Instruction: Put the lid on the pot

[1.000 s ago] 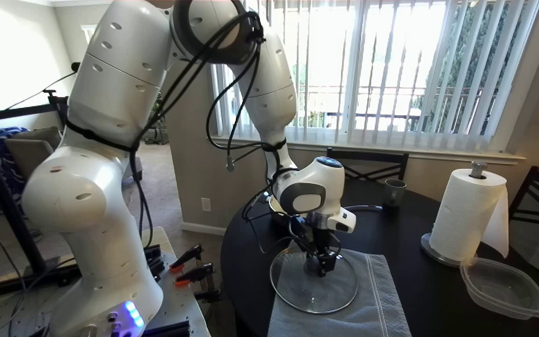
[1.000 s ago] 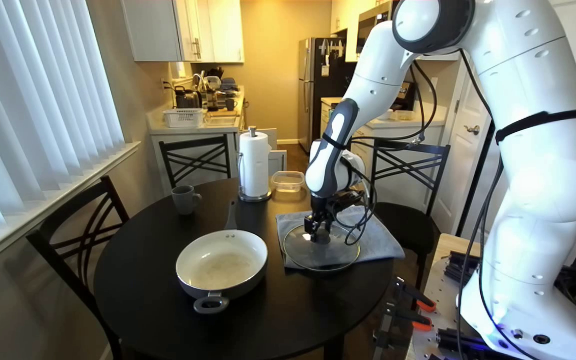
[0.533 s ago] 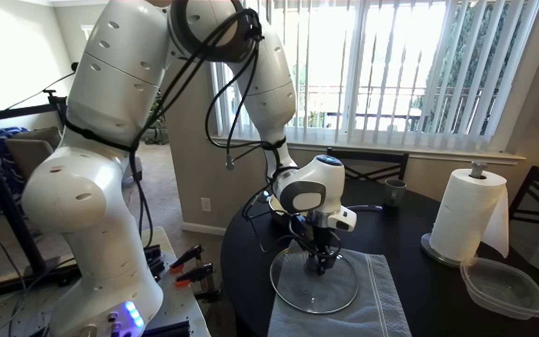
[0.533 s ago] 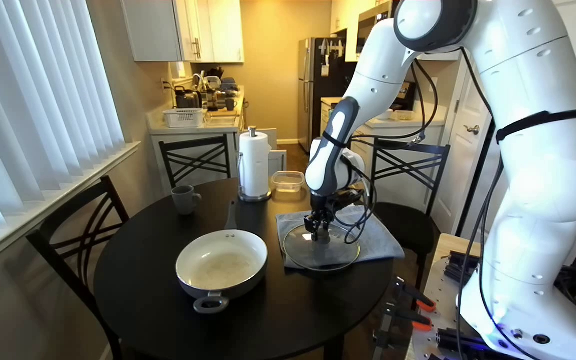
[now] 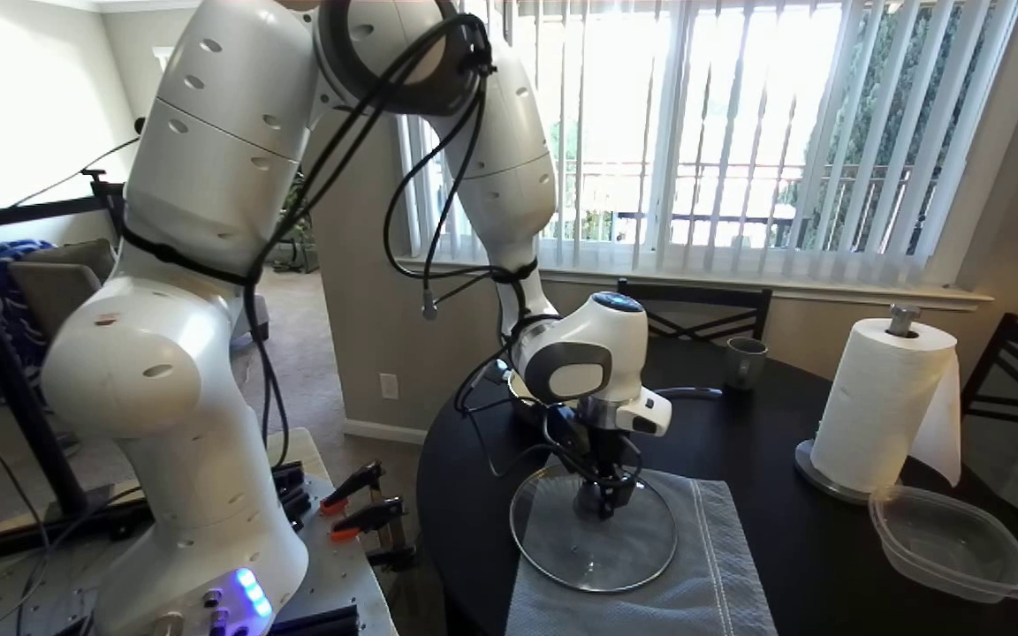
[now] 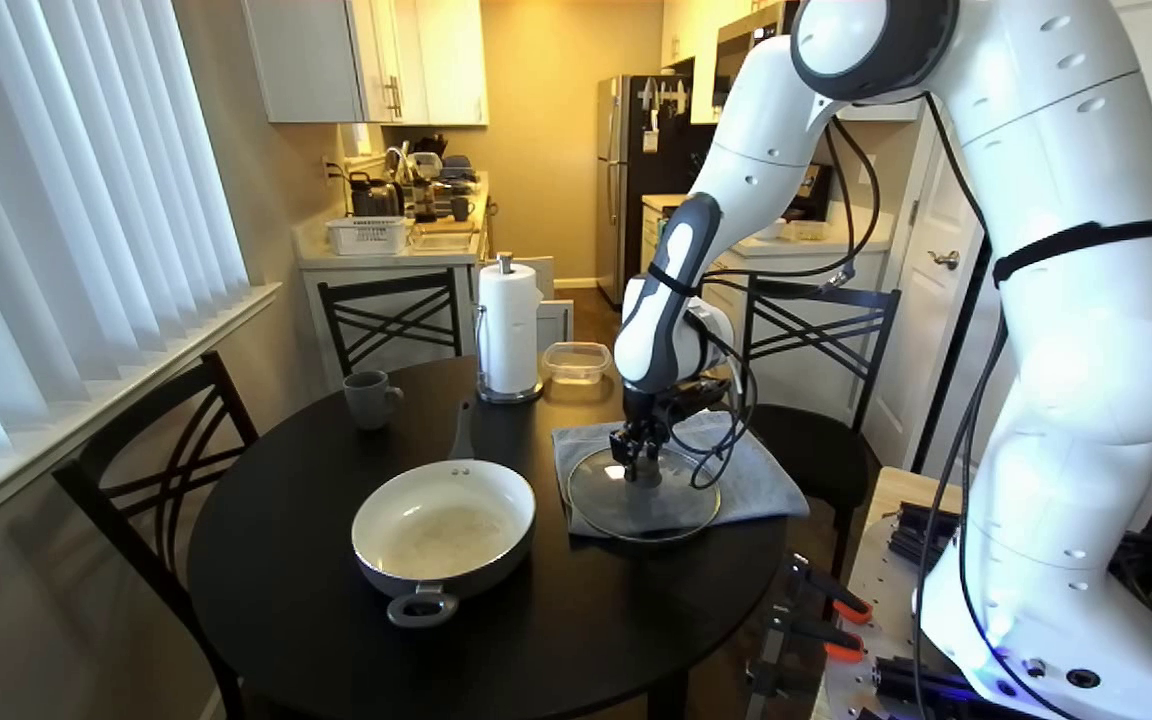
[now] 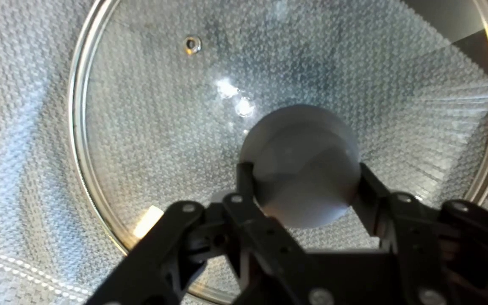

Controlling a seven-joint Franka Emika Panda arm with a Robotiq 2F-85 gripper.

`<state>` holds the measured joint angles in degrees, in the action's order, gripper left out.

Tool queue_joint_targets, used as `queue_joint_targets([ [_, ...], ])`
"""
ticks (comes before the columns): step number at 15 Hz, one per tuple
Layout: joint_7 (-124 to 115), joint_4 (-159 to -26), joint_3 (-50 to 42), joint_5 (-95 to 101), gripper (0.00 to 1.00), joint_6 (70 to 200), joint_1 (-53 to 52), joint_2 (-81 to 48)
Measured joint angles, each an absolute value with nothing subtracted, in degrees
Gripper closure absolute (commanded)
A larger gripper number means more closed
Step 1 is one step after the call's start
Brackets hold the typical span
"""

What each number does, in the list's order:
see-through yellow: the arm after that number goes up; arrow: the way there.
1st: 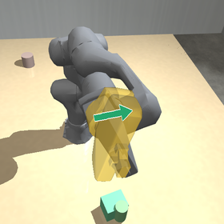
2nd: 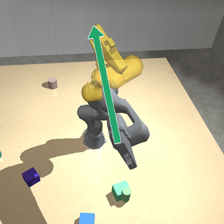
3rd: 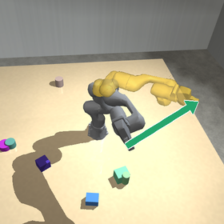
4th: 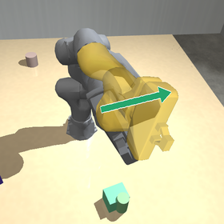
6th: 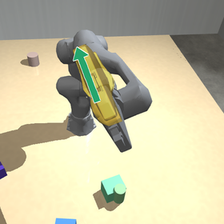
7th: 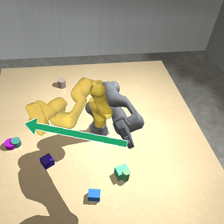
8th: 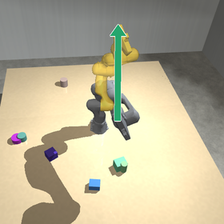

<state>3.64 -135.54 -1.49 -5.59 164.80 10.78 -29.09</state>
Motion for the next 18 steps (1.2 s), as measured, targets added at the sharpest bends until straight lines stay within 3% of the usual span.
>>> queue_joint_targets([
  [8,3.5,-137.0,-5.6,-3.2,0.67,161.0,7.6,-23.2],
  [18,3.4,-126.0,-6.0,2.7,0.67,138.4,3.5,-19.3],
])
